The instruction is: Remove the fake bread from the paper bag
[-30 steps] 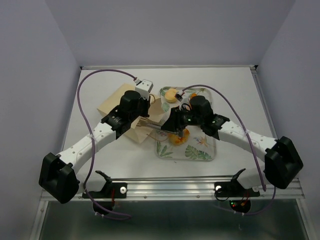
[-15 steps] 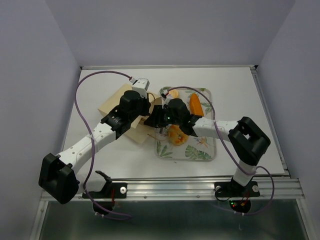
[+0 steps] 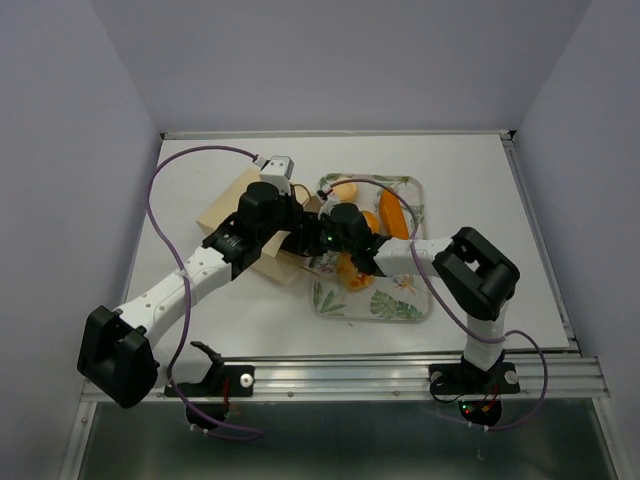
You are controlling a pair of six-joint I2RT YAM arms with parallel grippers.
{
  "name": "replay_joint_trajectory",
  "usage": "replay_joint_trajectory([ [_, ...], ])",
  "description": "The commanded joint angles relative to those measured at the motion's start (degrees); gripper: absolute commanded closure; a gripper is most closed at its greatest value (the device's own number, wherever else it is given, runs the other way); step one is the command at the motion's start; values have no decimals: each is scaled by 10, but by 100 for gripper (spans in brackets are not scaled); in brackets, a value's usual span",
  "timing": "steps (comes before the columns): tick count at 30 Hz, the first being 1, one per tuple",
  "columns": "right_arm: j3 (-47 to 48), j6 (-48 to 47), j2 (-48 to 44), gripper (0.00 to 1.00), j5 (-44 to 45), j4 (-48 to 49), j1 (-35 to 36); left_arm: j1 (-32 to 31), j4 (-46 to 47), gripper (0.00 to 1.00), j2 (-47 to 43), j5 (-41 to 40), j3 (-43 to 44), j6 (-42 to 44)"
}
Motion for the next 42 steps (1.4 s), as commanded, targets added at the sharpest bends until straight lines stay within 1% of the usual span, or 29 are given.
replay_joint_trajectory([
  [1, 32, 5, 28, 42, -13, 52, 12, -3, 43, 100, -11, 26, -11, -18],
  [6, 29, -2, 51, 40, -62, 103, 18, -3, 56, 100, -5, 28, -14, -17],
  [8, 24, -15, 56, 39, -81, 138, 18, -3, 58, 100, -4, 24, -18, -14],
  [11, 22, -19, 67, 38, -144, 173, 18, -3, 62, 100, -6, 32, -23, -5],
  [13, 25, -18, 74, 37, -163, 183, 18, -3, 63, 100, -6, 40, -25, 7],
  [17, 30, -18, 83, 37, -182, 175, 18, -3, 52, 100, -3, 49, -22, 29],
  [21, 40, -22, 98, 37, -182, 164, 18, -3, 36, 100, -6, 50, -21, 48],
  [24, 48, -22, 113, 39, -188, 161, 18, -3, 33, 100, -8, 50, -22, 58],
  [27, 51, -16, 124, 51, -200, 172, 18, -3, 29, 100, -11, 50, -22, 68],
  [28, 48, -12, 125, 58, -204, 184, 18, -3, 29, 100, -11, 50, -23, 70],
  [30, 43, -7, 119, 66, -203, 190, 18, -3, 26, 100, -11, 48, -24, 70],
  [31, 37, -7, 115, 73, -202, 193, 18, -3, 26, 100, -11, 48, -26, 72],
  [35, 14, -15, 82, 80, -182, 191, 18, -3, 23, 100, -15, 37, -27, 72],
  [40, -19, -24, 11, 89, -127, 173, 18, -3, 21, 100, -31, 1, -40, 61],
  [42, -25, -35, -12, 92, -98, 124, 12, -3, 21, 100, -41, -12, -43, 57],
])
